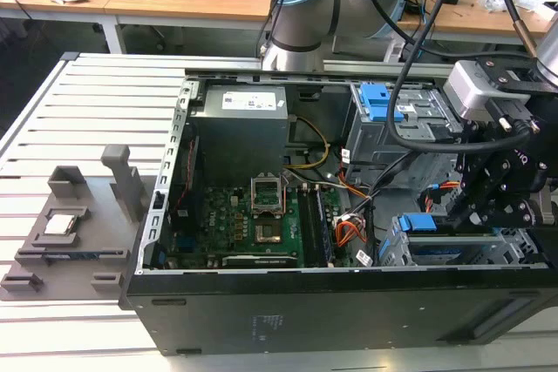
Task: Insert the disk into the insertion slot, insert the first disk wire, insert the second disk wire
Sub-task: 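Insert the first disk wire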
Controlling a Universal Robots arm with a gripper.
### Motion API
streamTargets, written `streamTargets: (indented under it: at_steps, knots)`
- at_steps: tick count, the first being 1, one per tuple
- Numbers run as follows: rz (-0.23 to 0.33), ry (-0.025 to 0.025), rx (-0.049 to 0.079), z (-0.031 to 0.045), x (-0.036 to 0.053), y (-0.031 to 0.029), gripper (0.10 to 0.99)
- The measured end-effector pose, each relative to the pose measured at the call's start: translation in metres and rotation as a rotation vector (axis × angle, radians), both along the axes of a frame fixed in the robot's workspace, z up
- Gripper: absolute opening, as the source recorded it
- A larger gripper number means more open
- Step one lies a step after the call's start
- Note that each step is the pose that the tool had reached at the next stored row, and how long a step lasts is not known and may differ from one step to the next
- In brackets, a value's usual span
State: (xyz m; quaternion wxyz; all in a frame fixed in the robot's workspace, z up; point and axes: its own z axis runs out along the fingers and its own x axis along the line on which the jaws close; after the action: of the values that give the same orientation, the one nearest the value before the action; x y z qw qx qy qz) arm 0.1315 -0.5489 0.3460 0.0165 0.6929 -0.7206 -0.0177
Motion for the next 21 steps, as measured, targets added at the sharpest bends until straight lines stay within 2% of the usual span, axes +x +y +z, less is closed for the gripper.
streamTargets:
  at_steps: [1,6,11,14,21]
  knots:
    - [0.000,0.0000,0.000,0.0000,0.0000,0.0000,0.361]
    - [0.000,0.0000,-0.003,0.0011,0.0003,0.0010,0.361]
    - [0.001,0.0000,-0.005,0.0158,0.0004,0.0020,0.361]
    - [0.002,0.0000,-0.007,0.0206,0.0004,0.0025,0.361]
    - [0.002,0.0000,-0.007,0.0211,0.0004,0.0026,0.361]
